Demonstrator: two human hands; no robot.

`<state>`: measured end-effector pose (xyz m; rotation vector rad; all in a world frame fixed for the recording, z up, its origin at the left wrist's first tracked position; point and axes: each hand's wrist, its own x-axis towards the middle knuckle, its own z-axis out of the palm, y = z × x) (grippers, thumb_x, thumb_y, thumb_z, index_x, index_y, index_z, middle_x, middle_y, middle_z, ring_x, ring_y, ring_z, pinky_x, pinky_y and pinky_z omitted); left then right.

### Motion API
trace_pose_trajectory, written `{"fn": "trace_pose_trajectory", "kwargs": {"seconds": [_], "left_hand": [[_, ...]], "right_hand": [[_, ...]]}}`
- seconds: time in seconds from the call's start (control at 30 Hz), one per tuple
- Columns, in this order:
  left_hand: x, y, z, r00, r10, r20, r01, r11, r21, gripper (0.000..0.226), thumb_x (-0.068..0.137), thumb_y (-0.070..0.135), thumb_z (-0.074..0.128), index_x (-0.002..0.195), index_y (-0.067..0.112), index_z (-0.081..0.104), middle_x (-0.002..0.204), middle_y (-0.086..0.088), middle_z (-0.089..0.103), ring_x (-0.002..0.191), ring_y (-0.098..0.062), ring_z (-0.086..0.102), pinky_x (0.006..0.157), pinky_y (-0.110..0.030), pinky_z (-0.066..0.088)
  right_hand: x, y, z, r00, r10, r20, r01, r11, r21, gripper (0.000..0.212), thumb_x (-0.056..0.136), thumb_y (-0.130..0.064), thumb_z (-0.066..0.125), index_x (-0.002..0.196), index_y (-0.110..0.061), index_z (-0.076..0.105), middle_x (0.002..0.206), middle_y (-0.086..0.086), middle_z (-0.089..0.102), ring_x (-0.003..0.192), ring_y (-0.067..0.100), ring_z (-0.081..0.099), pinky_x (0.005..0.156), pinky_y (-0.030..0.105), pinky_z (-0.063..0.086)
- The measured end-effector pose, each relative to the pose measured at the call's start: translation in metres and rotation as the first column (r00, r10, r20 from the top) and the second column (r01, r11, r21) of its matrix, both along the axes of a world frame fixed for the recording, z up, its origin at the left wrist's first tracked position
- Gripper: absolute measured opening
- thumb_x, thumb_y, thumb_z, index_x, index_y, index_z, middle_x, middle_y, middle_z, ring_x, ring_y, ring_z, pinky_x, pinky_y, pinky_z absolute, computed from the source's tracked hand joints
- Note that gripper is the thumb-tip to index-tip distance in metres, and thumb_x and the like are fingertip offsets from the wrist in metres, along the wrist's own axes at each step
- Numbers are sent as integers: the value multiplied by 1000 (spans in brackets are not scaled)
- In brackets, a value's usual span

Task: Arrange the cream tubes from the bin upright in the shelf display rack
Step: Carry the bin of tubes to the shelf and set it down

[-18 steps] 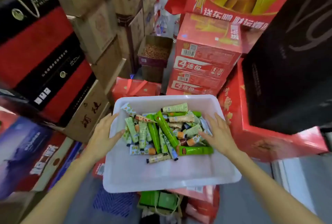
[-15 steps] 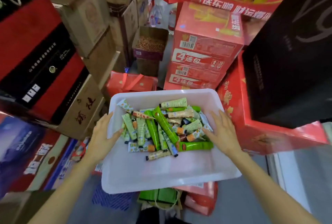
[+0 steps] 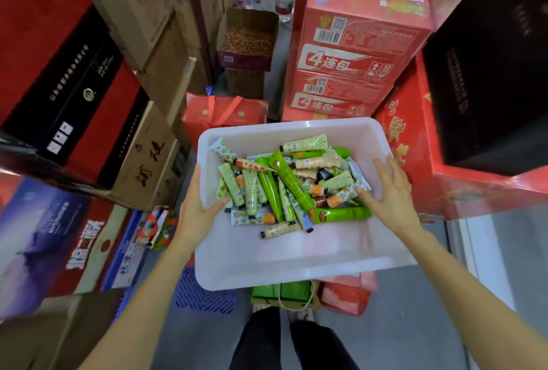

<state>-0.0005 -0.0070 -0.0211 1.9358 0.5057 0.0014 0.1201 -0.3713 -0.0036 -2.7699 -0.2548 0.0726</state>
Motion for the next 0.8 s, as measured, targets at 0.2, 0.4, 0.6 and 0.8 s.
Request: {"fn": "trace_pose_trajectory", "kwargs": {"seconds": [0.2, 0.4, 0.6, 0.8], "left_hand": [[6, 19, 6, 998, 17, -62, -13, 998, 59, 94, 87, 27, 67, 152, 28, 0, 157, 6, 18, 140, -24, 27, 103, -41, 33], [-1, 15, 3, 1000, 18, -12, -18, 999, -39, 78, 90, 25, 62, 151, 28, 14, 156, 10, 21, 136, -6, 25, 110, -36, 29], [-14, 9, 7, 999, 46, -16, -47, 994, -102, 79, 88, 18, 65, 150, 29, 18, 150, 10, 28, 128, -5, 32, 102, -33, 33], [-41, 4, 6, 996, 64, -62, -72, 987, -143, 86, 84, 17, 69, 151, 30, 16, 154, 7, 26, 138, -17, 31, 108, -44, 33]], "right_hand": [[-34, 3, 2, 995, -102, -23, 105, 973, 206, 70, 85, -28, 68, 145, -21, 34, 158, 7, 11, 145, 23, 12, 114, 37, 17], [-30, -9, 6, 965, -211, -156, 252, 913, 320, 62, 85, -24, 69, 141, -20, 43, 155, 8, 22, 143, 22, 22, 111, 34, 22], [-38, -21, -5, 959, -219, -181, 273, 890, 367, 50, 83, -15, 70, 130, -25, 56, 129, 7, 55, 121, 22, 50, 97, 22, 33], [-57, -31, -12, 956, -222, -192, 272, 916, 294, 53, 88, -11, 64, 135, -31, 49, 101, 3, 46, 93, 21, 51, 86, 33, 43]]}}
